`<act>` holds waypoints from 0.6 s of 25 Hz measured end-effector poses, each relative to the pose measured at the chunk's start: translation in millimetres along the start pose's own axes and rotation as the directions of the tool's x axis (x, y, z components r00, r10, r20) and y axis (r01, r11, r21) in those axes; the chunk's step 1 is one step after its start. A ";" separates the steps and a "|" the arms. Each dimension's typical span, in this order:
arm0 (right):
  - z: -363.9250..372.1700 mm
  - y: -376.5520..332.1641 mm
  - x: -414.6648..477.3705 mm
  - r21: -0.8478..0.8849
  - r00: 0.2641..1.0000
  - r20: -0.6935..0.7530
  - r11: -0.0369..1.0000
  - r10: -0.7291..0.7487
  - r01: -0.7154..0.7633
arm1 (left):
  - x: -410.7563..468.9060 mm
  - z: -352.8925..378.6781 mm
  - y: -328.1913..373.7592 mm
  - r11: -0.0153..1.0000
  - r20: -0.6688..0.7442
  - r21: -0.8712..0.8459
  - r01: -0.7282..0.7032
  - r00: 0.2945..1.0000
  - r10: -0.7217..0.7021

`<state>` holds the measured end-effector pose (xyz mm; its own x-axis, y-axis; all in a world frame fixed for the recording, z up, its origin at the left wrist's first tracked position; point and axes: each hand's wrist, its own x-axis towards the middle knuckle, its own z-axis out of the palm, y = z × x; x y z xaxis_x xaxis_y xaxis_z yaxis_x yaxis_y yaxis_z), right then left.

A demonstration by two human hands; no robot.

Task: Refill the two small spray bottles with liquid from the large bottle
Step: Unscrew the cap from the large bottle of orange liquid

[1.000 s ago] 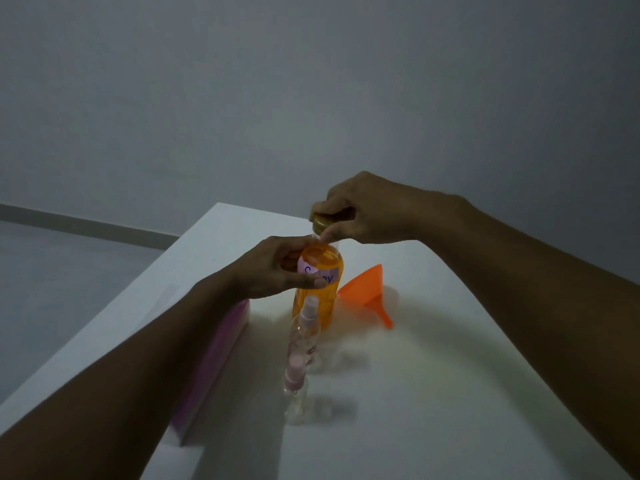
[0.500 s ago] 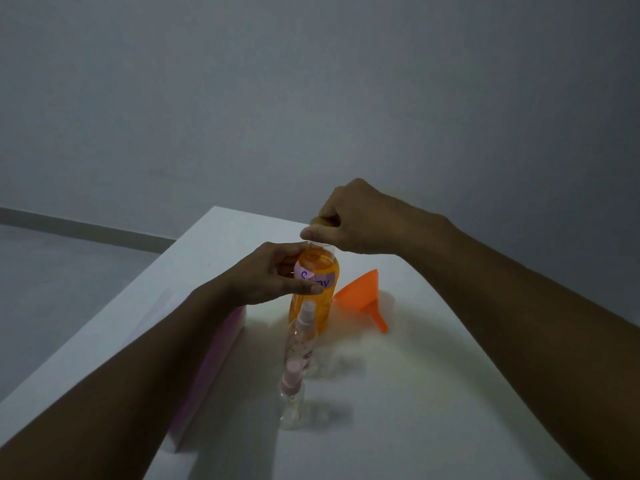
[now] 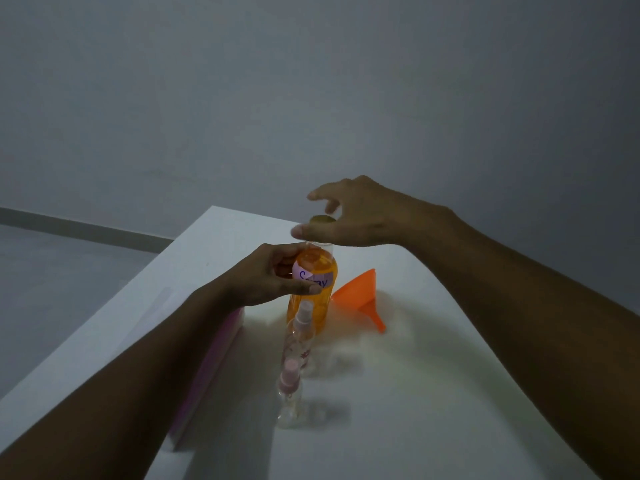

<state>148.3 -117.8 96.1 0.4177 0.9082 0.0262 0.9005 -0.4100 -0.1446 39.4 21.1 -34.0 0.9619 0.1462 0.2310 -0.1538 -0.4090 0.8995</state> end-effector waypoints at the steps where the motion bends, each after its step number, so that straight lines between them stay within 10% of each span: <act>1: 3.5 -1.3 2.3 -0.034 0.999 -0.041 0.999 0.028 -0.029 | -0.1 0.0 -0.4 1.000 -0.004 0.005 0.004 1.000 -0.004; 8: -4.7 7.5 -10.1 0.103 0.984 -0.030 0.979 -0.175 0.177 | -0.1 -1.0 1.5 1.000 0.014 0.011 0.015 1.000 -0.015; 15: 34.2 38.4 -71.2 0.538 0.901 -0.408 0.836 0.149 0.105 | -4.2 -0.8 2.1 0.996 0.018 -0.081 0.045 0.999 -0.044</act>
<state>149.0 -195.3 54.9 0.5596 0.7228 0.4055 0.7323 -0.2021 -0.6504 34.9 20.3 -32.7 0.9716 0.1478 0.1848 -0.1282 -0.3276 0.9361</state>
